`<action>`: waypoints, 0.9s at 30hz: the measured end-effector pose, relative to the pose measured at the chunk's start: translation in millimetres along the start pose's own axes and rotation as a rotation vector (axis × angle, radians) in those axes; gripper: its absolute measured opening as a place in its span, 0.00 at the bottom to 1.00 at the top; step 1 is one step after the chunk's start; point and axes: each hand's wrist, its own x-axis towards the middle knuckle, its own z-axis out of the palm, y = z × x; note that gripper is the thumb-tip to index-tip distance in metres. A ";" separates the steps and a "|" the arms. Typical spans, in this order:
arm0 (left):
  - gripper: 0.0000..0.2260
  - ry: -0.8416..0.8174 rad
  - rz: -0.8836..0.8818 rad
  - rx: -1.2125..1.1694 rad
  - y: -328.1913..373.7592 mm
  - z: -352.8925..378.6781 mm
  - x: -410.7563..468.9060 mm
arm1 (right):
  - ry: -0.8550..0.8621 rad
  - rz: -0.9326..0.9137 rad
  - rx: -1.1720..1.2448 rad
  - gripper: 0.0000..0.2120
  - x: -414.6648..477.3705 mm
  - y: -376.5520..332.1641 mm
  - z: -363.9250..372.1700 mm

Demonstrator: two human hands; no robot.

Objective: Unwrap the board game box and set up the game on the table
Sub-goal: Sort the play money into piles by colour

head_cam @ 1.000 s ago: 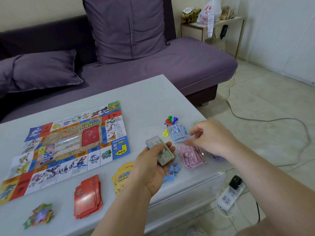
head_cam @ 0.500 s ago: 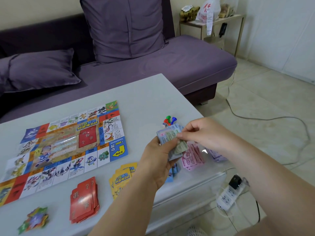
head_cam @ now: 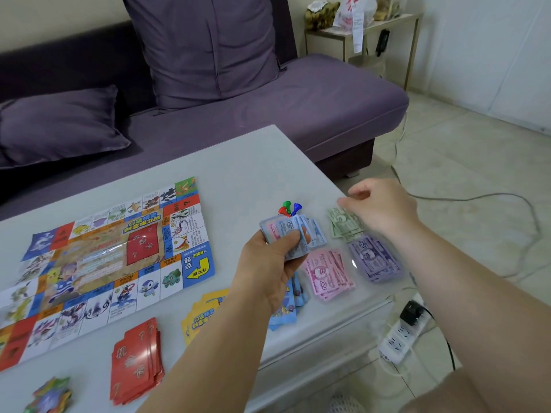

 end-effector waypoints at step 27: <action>0.05 0.098 0.071 0.013 13.4 -28.3 -9.2 | -0.096 -0.142 0.054 0.23 -6.2 -52.7 28.5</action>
